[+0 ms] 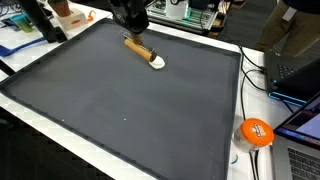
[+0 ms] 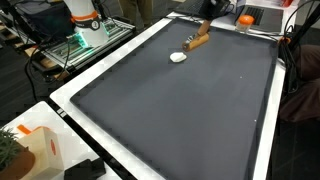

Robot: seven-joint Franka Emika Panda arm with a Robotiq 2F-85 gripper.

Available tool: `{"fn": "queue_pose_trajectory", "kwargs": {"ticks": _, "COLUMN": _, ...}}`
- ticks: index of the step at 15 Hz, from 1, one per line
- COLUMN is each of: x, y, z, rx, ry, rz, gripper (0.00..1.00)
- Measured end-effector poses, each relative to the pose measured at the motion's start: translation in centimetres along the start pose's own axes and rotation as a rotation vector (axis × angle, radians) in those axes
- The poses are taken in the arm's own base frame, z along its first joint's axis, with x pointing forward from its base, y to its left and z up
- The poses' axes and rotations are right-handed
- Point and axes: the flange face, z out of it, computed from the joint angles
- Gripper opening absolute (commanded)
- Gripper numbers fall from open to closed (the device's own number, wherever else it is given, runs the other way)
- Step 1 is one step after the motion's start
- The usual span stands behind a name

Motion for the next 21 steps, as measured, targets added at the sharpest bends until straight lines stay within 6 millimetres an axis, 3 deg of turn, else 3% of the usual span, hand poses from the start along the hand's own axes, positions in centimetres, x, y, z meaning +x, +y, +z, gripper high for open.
{"fn": "queue_pose_trajectory", "kwargs": {"ticks": 9, "x": 2.6, "y": -0.5, "z": 2.2, "rx": -0.006, "ry": -0.084, "rz": -0.018, "gripper": 0.22}}
{"fn": "queue_pose_trajectory", "kwargs": {"ticks": 21, "x": 4.4, "y": -0.8, "z": 4.5, "rx": -0.009, "ry": -0.182, "rz": -0.029, "gripper": 0.22}}
